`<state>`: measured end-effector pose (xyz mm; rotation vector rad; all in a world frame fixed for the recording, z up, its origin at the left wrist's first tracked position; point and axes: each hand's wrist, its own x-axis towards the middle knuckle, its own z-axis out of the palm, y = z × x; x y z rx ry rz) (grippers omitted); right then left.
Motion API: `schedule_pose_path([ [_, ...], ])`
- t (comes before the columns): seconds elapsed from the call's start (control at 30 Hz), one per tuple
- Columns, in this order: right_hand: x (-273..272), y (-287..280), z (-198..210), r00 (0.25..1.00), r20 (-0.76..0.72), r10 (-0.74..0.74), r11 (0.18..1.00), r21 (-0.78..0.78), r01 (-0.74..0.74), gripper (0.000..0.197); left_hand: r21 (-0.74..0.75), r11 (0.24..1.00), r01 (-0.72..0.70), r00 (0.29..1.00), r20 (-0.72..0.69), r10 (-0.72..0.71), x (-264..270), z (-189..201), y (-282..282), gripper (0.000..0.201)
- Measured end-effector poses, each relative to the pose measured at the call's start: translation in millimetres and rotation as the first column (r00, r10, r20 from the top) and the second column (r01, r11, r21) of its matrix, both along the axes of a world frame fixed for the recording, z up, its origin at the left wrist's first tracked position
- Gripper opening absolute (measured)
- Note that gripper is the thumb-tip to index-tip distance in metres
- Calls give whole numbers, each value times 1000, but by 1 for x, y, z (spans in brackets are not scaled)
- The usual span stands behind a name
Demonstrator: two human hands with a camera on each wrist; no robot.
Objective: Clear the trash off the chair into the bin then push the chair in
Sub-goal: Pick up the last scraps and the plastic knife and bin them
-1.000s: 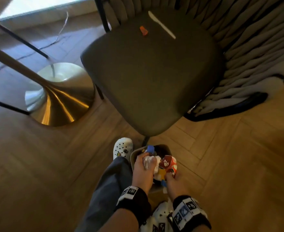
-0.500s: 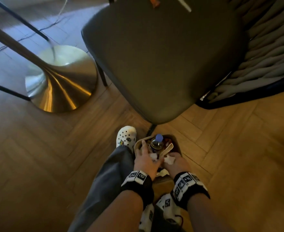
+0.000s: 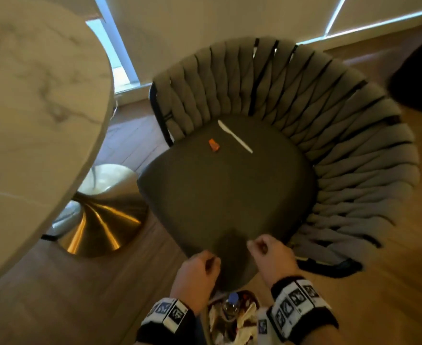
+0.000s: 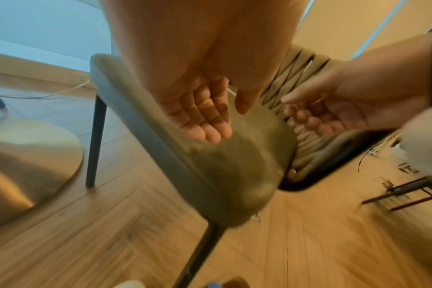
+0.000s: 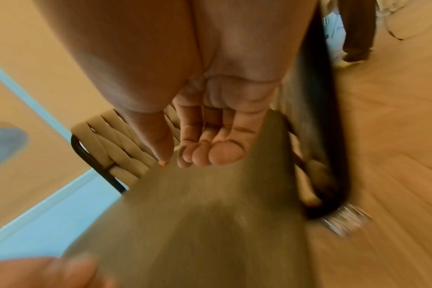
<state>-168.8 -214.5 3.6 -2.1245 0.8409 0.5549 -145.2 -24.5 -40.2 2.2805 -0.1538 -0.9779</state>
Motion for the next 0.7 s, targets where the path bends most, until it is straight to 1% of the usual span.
schedule_pose_path([
  [0.07, 64, -15, 12, 997, 77, 19, 996, -85, -12, 21, -14, 1000, -4, 1000, 19, 4, 32, 7, 0, 14],
  [0.1, 98, -23, 12, 994, 106, 32, 992, -125, -19, 20, -14, 1000, -4, 999, 36, 5, 47, 8, 0, 14],
  [0.2, 196, -47, -11, 987, 133, 95, 958, -282, -55, 18, -29, 999, 26, 994, 107, -22, 101, 7, -7, 17],
  [0.27, 249, -61, -33, 987, 72, 142, 926, -362, -107, 28, -17, 998, 60, 981, 185, -56, 145, 2, -17, 23],
  [0.33, 286, -72, -53, 984, -45, 174, 904, -390, -177, 42, 5, 996, 92, 959, 268, -90, 190, -5, -31, 30],
  [0.4, 303, -80, -71, 964, -138, 227, 878, -398, -264, 50, 23, 994, 108, 940, 323, -110, 231, -11, -50, 38],
  [0.43, 305, -83, -79, 955, -162, 249, 868, -401, -294, 50, 34, 993, 114, 931, 345, -118, 249, -14, -60, 42],
  [0.5, 303, -85, -90, 957, -163, 238, 879, -383, -284, 45, 76, 985, 158, 908, 380, -175, 278, -21, -80, 50],
  [0.53, 301, -85, -93, 963, -158, 219, 891, -369, -263, 40, 109, 975, 194, 900, 376, -222, 290, -25, -90, 54],
  [0.6, 293, -83, -92, 969, -164, 185, 910, -345, -231, 33, 183, 945, 271, 897, 308, -317, 306, -35, -105, 56],
  [0.67, 280, -79, -84, 973, -173, 153, 926, -320, -202, 32, 269, 898, 347, 883, 229, -410, 313, -45, -112, 49],
  [0.7, 272, -76, -79, 977, -163, 140, 933, -308, -185, 32, 293, 884, 363, 872, 228, -434, 315, -49, -113, 44],
])
